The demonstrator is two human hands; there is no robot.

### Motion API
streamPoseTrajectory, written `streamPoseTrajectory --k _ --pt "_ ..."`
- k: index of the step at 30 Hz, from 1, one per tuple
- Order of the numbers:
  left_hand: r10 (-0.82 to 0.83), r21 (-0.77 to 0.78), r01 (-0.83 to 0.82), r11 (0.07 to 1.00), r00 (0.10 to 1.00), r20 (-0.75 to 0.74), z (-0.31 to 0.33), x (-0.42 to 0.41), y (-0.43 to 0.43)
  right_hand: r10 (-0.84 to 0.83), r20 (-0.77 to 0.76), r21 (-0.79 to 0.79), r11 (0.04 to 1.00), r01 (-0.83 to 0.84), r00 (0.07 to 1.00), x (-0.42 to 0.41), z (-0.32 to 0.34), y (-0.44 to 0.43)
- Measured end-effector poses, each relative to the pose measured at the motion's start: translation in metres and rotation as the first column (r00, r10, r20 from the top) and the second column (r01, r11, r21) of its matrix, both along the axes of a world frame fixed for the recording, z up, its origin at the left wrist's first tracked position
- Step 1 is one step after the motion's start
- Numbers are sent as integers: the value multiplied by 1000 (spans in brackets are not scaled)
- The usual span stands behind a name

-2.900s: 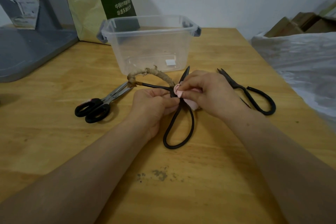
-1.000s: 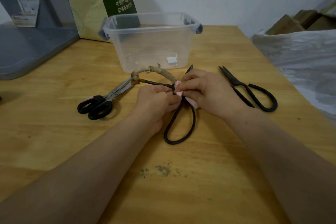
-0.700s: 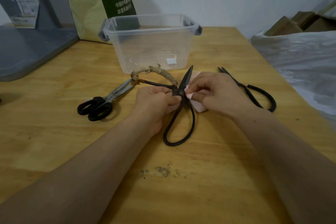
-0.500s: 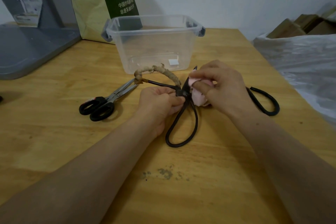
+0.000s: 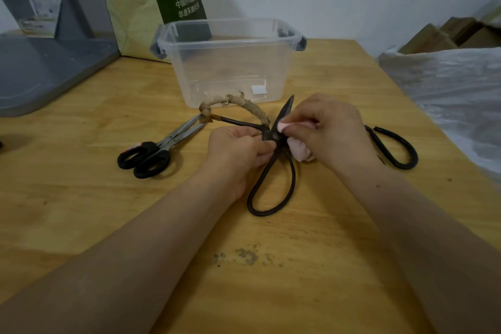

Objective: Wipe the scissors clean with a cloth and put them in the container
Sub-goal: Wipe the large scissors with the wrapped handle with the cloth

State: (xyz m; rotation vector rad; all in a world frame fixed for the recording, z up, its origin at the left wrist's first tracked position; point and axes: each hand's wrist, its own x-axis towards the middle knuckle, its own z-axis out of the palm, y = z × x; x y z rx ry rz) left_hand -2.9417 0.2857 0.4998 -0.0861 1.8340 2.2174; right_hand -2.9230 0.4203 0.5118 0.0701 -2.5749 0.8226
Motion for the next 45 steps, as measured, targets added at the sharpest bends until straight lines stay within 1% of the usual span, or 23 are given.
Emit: streamPoseTrajectory --k 2,4,6,8,11,12,14,15,17,23,24,26,27,29,30,34,38,39,40,41,42,43,45 --pt "-5 -16 5 1000 1000 -12 -1 -1 -1 101 14 -106 989 -99 995 1 -2 -4" --pt "13 -29 -13 1000 1000 -11 0 0 -1 137 63 -96 987 -130 989 1 -2 -5" --pt "28 -24 -28 999 1000 2 0 1 0 93 125 -34 995 -89 988 -1 1 -1" --pt "31 -24 -31 999 999 11 1 1 0 -1 185 51 999 -8 983 -3 2 0" --pt "21 -16 -21 1000 1000 15 2 2 1 -92 139 120 990 76 986 -3 1 0" --pt "17 -13 -17 1000 1000 14 2 2 1 -91 110 75 994 83 990 -2 0 1" --pt "21 -6 -21 1000 1000 16 3 2 0 0 114 -164 986 19 993 3 1 0" --pt "29 -4 -29 1000 999 19 3 2 0 51 128 -223 975 -22 990 4 2 -2" --pt "44 -5 -44 999 999 23 2 1 1 63 146 -151 988 -41 987 2 -1 -3" --pt "26 -12 -26 1000 1000 18 1 2 1 -154 134 17 988 153 979 -10 -6 1" --pt "21 -11 -21 1000 1000 15 2 2 1 -140 131 -32 989 145 982 -9 -6 2" --pt "25 -1 -25 1000 1000 15 3 2 1 -13 153 -245 968 51 988 -2 -3 1" --pt "31 2 -31 1000 999 14 4 2 1 45 156 -302 953 4 987 3 -1 0" --pt "45 2 -45 999 999 10 5 2 1 97 131 -260 964 -60 987 4 -3 0" --pt "50 4 -50 999 999 8 5 2 2 85 120 -220 974 -57 989 2 -5 0" --pt "56 7 -56 998 998 21 4 2 2 2 125 -175 984 20 992 -7 -6 -1" --pt "60 2 -60 998 998 26 4 2 2 -135 126 -6 991 137 983 -14 -10 -3" --pt "57 4 -57 998 998 26 4 2 2 -163 105 -3 986 164 981 -14 -10 -3" --pt "51 4 -51 999 998 26 4 2 2 -160 84 -66 984 166 983 -13 -9 -1" --pt "47 4 -47 999 999 27 3 1 2 -121 73 -180 975 132 990 -11 -8 1" --pt "45 1 -45 999 999 26 3 1 2 -53 76 -296 952 73 996 -6 -6 2" --pt "44 -5 -44 999 999 22 2 0 2 23 84 -360 933 8 996 -3 -5 1" --pt "41 -20 -41 999 999 7 1 0 3 107 91 -334 940 -70 990 -1 -7 -2"
